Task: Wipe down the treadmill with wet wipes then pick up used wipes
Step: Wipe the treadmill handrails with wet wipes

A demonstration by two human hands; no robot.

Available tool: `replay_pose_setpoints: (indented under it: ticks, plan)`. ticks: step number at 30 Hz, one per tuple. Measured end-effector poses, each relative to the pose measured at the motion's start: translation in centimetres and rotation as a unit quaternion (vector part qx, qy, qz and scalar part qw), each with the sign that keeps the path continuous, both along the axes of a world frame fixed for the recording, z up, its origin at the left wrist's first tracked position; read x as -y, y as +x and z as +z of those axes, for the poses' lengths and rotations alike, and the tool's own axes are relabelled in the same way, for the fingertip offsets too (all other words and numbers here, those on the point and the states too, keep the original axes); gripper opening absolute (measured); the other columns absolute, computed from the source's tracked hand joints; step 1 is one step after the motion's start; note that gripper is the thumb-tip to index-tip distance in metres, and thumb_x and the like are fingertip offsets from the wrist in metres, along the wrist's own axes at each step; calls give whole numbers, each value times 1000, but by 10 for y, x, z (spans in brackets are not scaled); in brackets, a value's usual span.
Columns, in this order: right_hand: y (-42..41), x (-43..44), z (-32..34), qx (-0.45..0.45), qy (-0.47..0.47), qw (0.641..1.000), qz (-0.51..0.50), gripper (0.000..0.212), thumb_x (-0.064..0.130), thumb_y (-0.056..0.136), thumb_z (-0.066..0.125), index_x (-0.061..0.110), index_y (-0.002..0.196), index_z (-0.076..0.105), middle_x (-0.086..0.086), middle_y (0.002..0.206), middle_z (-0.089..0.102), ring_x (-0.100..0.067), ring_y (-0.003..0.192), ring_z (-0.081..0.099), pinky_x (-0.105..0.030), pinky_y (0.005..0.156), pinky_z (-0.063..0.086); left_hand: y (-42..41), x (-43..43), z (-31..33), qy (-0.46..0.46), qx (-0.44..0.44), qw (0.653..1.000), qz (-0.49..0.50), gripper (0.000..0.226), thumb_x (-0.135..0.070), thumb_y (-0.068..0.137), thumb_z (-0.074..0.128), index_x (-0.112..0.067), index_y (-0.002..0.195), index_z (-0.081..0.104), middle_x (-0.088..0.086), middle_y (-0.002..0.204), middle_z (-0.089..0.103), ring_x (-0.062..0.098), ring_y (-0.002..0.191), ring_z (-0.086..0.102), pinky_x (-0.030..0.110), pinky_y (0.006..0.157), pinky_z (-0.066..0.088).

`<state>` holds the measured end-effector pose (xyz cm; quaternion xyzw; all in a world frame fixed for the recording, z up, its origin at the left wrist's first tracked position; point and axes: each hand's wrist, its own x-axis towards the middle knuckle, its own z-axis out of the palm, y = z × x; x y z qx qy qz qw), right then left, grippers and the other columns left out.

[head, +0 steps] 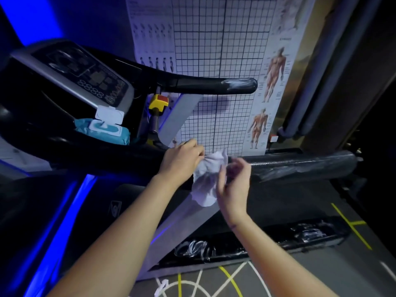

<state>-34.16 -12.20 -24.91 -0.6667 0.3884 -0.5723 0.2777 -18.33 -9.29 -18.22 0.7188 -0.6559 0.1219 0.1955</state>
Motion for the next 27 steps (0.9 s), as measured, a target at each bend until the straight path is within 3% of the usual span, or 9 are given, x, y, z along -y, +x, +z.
replay_pose_setpoints:
  ticks: [1,3,4,7,10,14,20,27]
  plan:
    - [4,-2,-15,-59,-103,993,19,30,15,97,64,6,123,53,-10,119,58,-17,113,59,-36,100,50,2,4,0,4,-3,1000,-2,17,-39,101,61,-23,104,67,-3,108,58,19,108,61,32,70,36]
    - [14,4,-50,-209,-314,925,55,51,10,92,65,-2,138,48,-21,144,47,-33,138,46,-46,117,37,7,10,-1,16,-14,1000,-15,19,-40,100,63,-23,105,70,-4,108,60,18,108,61,30,72,36]
    - [19,12,-61,-261,-362,893,62,62,14,92,66,-4,146,42,-23,153,39,-37,145,37,-49,121,30,12,10,-2,10,-21,999,-30,21,-41,98,65,-22,104,71,-4,106,62,19,107,62,30,73,39]
    - [36,37,-76,-341,-388,856,7,82,39,95,64,-5,153,27,-23,161,25,-37,151,24,-48,126,15,38,7,-10,-70,17,997,-39,23,-39,98,63,-19,100,72,0,96,66,26,94,64,38,76,48]
    - [51,44,-88,-344,-413,842,-43,89,52,95,58,-6,153,25,-25,159,27,-39,148,29,-51,125,14,63,-4,-22,-137,121,981,60,24,-25,104,48,-15,100,69,6,93,67,34,88,61,45,75,44]
    - [63,44,-94,-293,-401,864,-80,81,50,97,53,1,155,25,-19,157,33,-33,147,34,-48,126,15,66,-8,-38,-166,164,966,112,31,-24,107,43,-14,89,66,8,82,65,34,77,60,47,69,43]
    - [45,61,-89,-290,-449,839,-103,68,45,100,47,6,154,36,-10,155,41,-26,148,34,-40,121,27,69,-10,-42,-211,179,956,96,26,-19,101,48,-11,80,63,10,76,61,34,71,56,46,66,40]
    - [-4,92,-94,-324,-435,828,-139,67,45,103,44,3,153,36,-16,152,46,-31,145,40,-44,120,33,69,-8,-43,-235,183,949,99,25,-18,99,51,-11,77,58,12,73,57,36,69,55,46,64,40]
